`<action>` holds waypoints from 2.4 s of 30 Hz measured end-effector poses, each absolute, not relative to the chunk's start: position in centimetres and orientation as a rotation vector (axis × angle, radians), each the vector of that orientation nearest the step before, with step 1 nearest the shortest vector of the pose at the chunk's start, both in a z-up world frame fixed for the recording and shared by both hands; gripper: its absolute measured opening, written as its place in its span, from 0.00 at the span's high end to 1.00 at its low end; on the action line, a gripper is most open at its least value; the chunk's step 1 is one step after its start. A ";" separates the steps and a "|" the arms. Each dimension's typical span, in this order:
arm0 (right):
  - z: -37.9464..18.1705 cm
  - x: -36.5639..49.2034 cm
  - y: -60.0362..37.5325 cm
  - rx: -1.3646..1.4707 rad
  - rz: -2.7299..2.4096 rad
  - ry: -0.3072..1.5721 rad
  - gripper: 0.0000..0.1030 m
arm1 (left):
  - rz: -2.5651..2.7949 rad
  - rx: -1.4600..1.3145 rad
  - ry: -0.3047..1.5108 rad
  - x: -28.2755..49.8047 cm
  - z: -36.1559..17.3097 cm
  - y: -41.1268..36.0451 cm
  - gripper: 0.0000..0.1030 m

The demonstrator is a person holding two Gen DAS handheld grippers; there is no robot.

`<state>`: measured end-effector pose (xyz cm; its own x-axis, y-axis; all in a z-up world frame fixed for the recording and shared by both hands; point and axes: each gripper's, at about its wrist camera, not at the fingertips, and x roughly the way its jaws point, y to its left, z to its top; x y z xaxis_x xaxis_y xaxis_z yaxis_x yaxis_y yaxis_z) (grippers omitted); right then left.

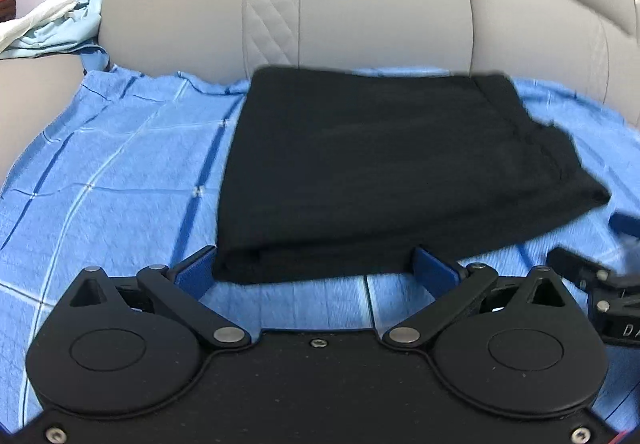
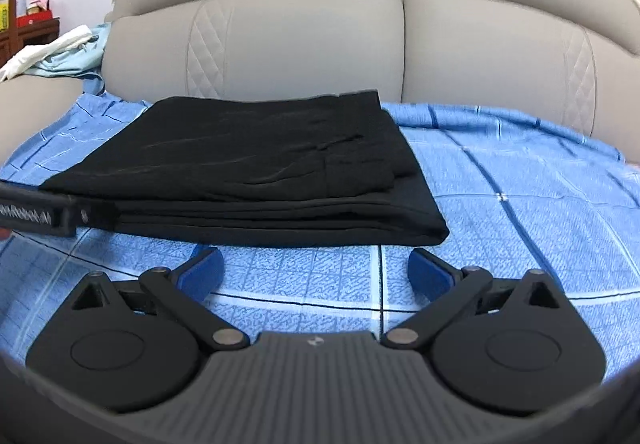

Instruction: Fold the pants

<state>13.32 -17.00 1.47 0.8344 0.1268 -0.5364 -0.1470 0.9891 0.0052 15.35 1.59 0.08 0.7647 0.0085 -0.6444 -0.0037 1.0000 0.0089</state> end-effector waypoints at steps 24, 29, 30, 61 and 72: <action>1.0 13.1 -16.8 -0.056 0.171 0.550 0.00 | -0.010 0.000 0.674 14.3 -0.4 0.9 0.00; 1.0 13.1 -16.8 -0.056 0.172 0.550 0.00 | -0.004 -0.006 0.674 14.3 -0.4 0.9 0.00; 1.0 13.1 -16.8 -0.057 0.172 0.550 0.00 | -0.003 -0.007 0.674 14.3 -0.4 0.9 0.00; 0.9 13.1 -16.9 -0.056 0.172 0.550 0.00 | 0.011 -0.013 0.684 14.4 -0.4 0.9 0.00; 0.9 13.1 -16.9 -0.056 0.172 0.549 0.00 | 0.011 -0.013 0.684 14.4 -0.4 0.9 0.00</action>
